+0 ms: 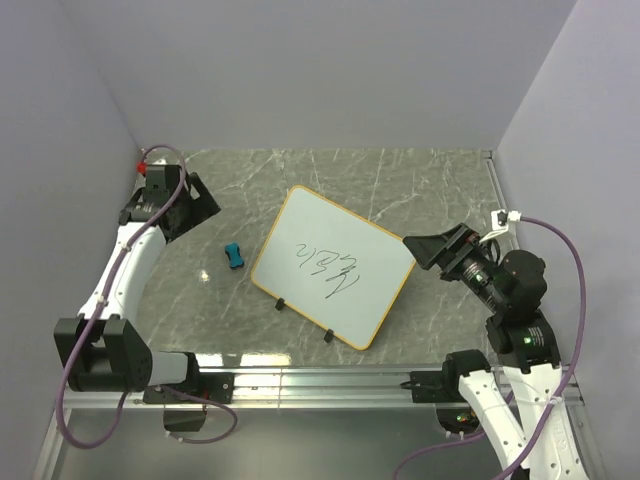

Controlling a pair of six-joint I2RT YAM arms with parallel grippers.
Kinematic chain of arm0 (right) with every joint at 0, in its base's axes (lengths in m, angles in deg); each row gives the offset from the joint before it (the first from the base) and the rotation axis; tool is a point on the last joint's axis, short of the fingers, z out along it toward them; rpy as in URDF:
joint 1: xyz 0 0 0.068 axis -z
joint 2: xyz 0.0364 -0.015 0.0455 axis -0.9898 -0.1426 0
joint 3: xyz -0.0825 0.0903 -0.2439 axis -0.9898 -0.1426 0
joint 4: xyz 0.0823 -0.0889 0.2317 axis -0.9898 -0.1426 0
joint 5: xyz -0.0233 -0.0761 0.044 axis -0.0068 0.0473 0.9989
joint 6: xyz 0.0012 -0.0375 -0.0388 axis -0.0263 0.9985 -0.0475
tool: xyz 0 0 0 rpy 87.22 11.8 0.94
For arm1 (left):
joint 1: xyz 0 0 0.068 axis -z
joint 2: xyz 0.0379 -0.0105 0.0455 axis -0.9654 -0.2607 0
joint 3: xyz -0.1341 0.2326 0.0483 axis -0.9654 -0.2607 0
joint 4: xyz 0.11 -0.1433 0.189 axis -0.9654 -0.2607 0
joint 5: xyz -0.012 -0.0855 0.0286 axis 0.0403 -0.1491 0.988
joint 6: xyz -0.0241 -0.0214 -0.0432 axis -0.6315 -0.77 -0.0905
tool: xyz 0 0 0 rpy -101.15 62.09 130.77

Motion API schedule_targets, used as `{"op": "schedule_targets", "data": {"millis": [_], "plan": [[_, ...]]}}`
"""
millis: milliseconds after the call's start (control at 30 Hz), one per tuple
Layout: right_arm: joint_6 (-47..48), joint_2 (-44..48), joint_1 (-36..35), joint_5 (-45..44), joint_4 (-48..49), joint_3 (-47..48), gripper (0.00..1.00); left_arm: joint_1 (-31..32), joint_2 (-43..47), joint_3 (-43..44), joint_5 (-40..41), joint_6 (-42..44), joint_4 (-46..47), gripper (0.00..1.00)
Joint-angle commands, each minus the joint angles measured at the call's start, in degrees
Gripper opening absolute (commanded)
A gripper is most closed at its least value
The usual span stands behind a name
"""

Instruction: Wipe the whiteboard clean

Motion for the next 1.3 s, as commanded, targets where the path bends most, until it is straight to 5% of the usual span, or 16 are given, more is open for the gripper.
{"op": "schedule_targets", "data": {"millis": [0, 233, 533, 900, 1267], "plan": [[1.9, 0.8, -1.9, -1.2, -1.8, -1.3, 1.00, 1.7, 1.7, -1.2, 0.9, 1.1, -0.8, 0.99], [1.1, 0.1, -3.2, -2.2, -3.9, -2.6, 1.00, 5.4, -1.0, -6.6, 0.8, 0.3, 0.3, 0.99], [6.9, -1.3, -3.4, -4.5, -7.7, 2.1, 1.00, 8.3, -9.6, -7.4, 2.3, -1.0, 4.8, 0.76], [9.2, -4.4, -3.4, -6.4, -9.4, 4.2, 1.00, 11.7, -20.5, -4.2, 4.8, -1.0, 5.6, 0.71], [8.9, -7.9, -3.3, -5.1, -6.6, 4.5, 1.00, 11.7, -24.3, -1.7, 6.5, -0.2, 5.7, 0.55]]}}
